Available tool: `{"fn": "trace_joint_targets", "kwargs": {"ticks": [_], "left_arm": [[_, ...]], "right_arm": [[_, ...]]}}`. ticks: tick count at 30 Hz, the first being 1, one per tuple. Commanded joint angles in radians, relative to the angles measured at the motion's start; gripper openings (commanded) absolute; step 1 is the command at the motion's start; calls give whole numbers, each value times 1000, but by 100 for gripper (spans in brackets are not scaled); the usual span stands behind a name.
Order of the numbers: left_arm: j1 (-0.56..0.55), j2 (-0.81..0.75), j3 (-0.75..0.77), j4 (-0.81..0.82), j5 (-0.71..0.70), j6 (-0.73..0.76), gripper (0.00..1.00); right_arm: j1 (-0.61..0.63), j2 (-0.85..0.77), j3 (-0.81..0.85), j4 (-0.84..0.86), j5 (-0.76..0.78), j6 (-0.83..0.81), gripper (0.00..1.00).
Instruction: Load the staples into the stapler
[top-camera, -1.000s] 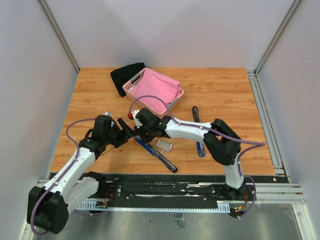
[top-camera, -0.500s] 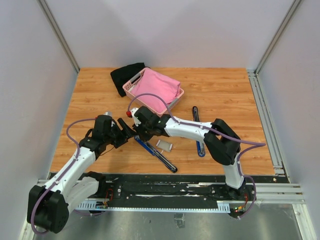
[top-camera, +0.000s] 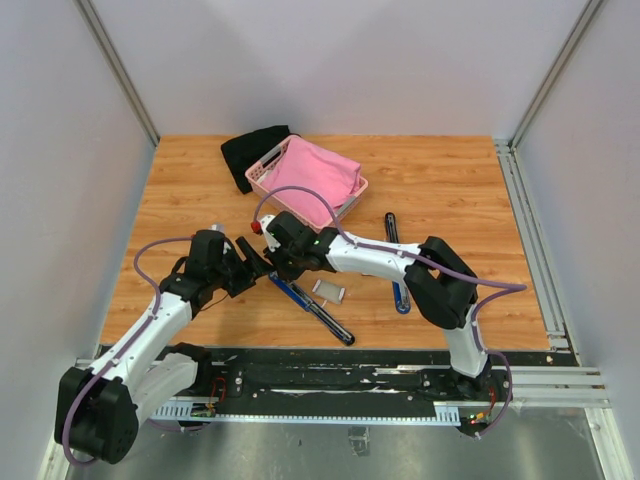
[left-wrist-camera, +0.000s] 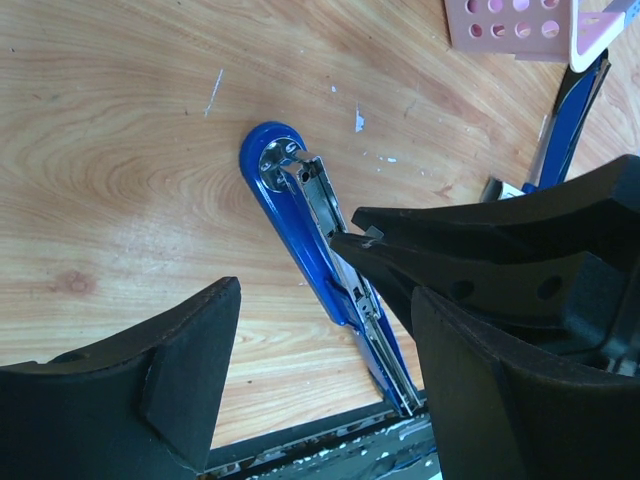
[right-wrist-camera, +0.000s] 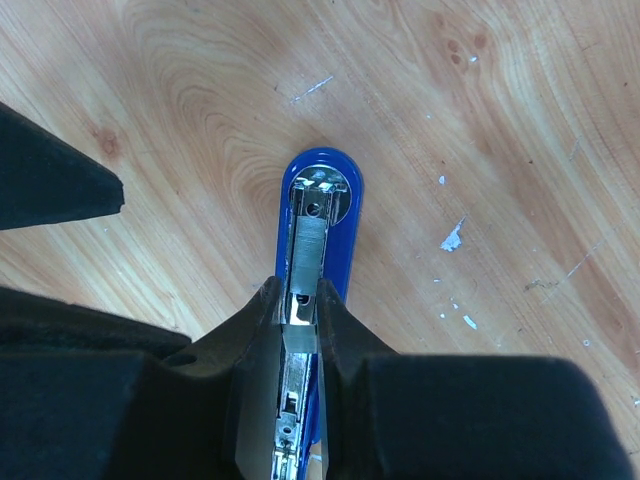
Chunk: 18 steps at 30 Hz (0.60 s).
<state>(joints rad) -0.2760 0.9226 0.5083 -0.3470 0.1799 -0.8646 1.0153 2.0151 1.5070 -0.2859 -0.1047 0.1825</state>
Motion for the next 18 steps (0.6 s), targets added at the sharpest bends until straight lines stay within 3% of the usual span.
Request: {"fn": "trace_joint_targets", "kwargs": {"ticks": [1,18], "left_arm": [[12,2,-5,38,12,5,74],[18,19,-4,49,19,8,74]], "right_arm": [[17,33,30,-13,-32,-2,11],[17,53,40,-21,-36,1,10]]}}
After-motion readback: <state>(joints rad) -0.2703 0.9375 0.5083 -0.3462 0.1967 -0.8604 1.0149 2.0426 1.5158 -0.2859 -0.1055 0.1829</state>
